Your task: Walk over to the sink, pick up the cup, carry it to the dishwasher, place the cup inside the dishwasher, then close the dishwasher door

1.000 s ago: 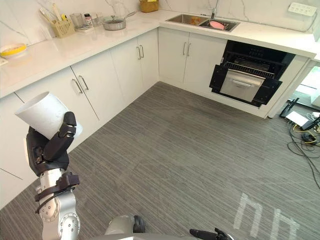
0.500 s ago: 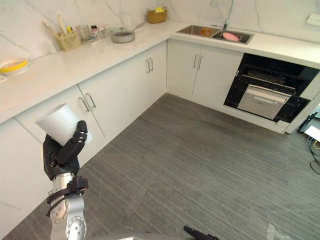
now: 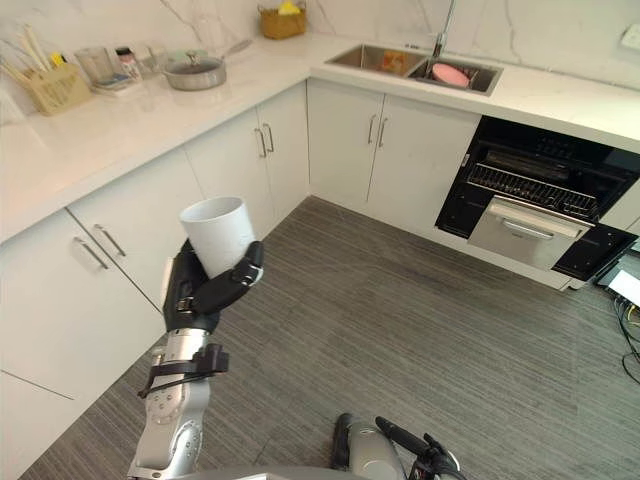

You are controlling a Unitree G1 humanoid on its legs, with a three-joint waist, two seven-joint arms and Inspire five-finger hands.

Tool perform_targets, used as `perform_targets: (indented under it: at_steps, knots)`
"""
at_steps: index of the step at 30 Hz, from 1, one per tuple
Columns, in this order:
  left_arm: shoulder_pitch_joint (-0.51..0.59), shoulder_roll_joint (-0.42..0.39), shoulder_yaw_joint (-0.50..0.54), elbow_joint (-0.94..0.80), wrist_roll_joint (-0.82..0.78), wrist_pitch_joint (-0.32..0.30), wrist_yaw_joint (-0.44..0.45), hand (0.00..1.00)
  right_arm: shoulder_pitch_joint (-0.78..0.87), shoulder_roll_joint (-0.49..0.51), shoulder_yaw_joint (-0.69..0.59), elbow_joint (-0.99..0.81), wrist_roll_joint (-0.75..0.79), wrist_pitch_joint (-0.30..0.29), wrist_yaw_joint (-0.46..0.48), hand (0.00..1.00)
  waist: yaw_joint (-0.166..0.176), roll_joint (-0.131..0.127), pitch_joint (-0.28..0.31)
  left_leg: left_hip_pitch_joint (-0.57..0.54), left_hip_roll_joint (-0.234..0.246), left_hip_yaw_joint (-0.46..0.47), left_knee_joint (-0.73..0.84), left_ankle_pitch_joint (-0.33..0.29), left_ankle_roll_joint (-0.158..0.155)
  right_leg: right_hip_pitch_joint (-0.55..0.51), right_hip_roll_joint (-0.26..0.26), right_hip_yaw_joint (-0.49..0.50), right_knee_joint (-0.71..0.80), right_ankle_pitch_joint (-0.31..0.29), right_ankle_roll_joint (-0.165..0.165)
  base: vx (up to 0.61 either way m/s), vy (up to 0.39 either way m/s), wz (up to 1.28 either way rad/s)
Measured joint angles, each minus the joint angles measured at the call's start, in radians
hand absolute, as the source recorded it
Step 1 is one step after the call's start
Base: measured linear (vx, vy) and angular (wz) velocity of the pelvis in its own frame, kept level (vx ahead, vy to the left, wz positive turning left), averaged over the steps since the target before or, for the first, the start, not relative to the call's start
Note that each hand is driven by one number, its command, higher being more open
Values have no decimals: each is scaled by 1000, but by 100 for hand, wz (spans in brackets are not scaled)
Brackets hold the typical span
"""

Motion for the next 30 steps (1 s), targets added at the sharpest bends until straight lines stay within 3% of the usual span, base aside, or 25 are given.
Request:
perform_targets:
  at_steps: [1,2,3,5,6,7,9,10,11,12,14,16,18,20,22,23,24,25,26,27,28,30]
  knots:
    - [-2,-3,1,0,2,1,0,0,3,-2,-4,-1,-1,5,4,100,1,8,7,-33,25,-10,108,33,-4,31,18,3,-19,-8,-4,457,-231,-33]
    - [-9,-11,2,-1,2,1,-2,0,21,-7,-4,-9,-2,16,9,100,1,22,13,-132,73,-52,349,157,-14,92,48,12,-55,-25,-15,347,-135,-24]
    - [-12,-15,2,-3,2,1,-5,0,33,-8,3,-20,-2,19,11,100,3,26,13,-190,97,-74,473,216,-25,120,60,16,-71,-37,-22,414,-127,-24]
    - [-10,-27,13,-14,-1,0,-41,0,83,-22,48,-56,-1,11,11,100,18,23,19,-396,159,-80,790,222,10,228,81,39,-129,-67,-29,398,-107,-22]
    - [-7,-30,19,-14,-2,-1,-50,0,88,-28,58,-57,-1,10,11,100,27,20,21,-434,163,-73,812,215,22,250,83,51,-146,-70,-29,364,-108,-39]
    - [4,-35,35,-20,-5,-7,-63,0,86,-41,67,-52,1,8,14,100,45,23,18,-505,165,-57,795,189,43,296,87,78,-190,-70,-27,346,-78,-57]
    - [10,-27,62,-24,-33,-14,-73,0,55,-55,71,-3,2,-16,22,100,66,18,20,-548,148,-7,589,148,56,353,80,121,-243,-58,-6,395,-26,-58]
    - [11,-26,79,-25,-39,-14,-73,0,37,-60,72,18,2,-25,27,100,72,18,20,-549,138,18,452,135,59,371,76,138,-256,-54,-9,392,38,-45]
    - [12,-25,95,-26,-55,-14,-69,0,11,-70,73,51,3,-40,38,100,71,17,20,-526,99,47,158,138,58,401,65,156,-272,-60,2,568,117,-48]
    - [17,-28,96,-27,-75,-14,-67,0,-3,-80,73,73,7,-52,44,100,69,18,19,-489,50,51,-144,191,51,422,48,172,-288,-71,19,339,94,-36]
    - [21,-38,80,-30,-94,-14,-70,0,-10,-91,69,84,42,-66,45,100,68,19,18,-497,12,2,-337,244,47,447,35,189,-297,-101,46,420,194,-24]
    - [38,-51,59,-28,-95,-15,-67,0,-7,-90,70,89,42,-72,35,100,81,15,17,-502,-9,-63,-341,306,43,467,17,225,-278,-149,77,416,288,-47]
    - [65,-44,55,-6,-89,-30,-41,0,-24,-85,69,133,42,-68,25,100,93,-15,-1,-486,-82,-99,-289,373,82,462,-53,303,-224,-212,133,412,332,-86]
    - [63,-35,59,24,-91,-29,-24,0,-33,-69,57,167,53,-54,9,100,72,-50,-10,-468,-125,-68,-232,328,121,464,-108,330,-169,-222,158,421,316,-41]
    - [52,-23,56,50,-92,-26,-30,0,-7,-47,19,185,86,-45,-16,100,54,-63,-12,-413,-149,-54,-205,270,144,461,-137,325,-47,-203,188,413,301,-10]
    - [41,-6,55,50,-92,-24,-38,0,16,-29,-8,191,106,-46,-32,100,50,-71,-13,-365,-159,-44,-208,236,152,417,-148,318,102,-178,221,299,226,-16]
    - [31,4,54,49,-92,-24,-46,0,28,-18,-23,192,112,-48,-39,100,49,-76,-14,-342,-164,-39,-217,218,155,380,-159,308,200,-152,231,327,262,-27]
    - [13,20,56,44,-99,-24,-63,0,45,-1,-35,194,135,-60,-53,100,47,-84,-15,-293,-178,-27,-242,180,161,289,-189,287,391,-45,234,289,241,-32]
    - [10,35,57,35,-105,-25,-73,0,46,6,-56,191,158,-78,-59,100,37,-76,-15,-254,-180,-13,-268,168,165,217,-210,274,524,1,222,328,267,-47]
    - [6,49,58,27,-105,-26,-78,0,47,8,-63,166,157,-97,-58,100,21,-75,-15,-215,-177,6,-287,150,166,133,-228,237,633,-42,181,359,252,-45]
    - [-12,53,50,27,-96,-25,-79,0,40,7,-56,134,136,-113,-67,100,0,-75,-19,-184,-162,25,-301,142,159,58,-231,159,644,-102,161,311,179,-38]
    - [-35,66,35,28,-91,-18,-81,0,34,12,-46,125,112,-130,-94,100,-3,-74,-23,-150,-151,48,-325,139,156,8,-218,65,550,-149,167,250,80,-25]
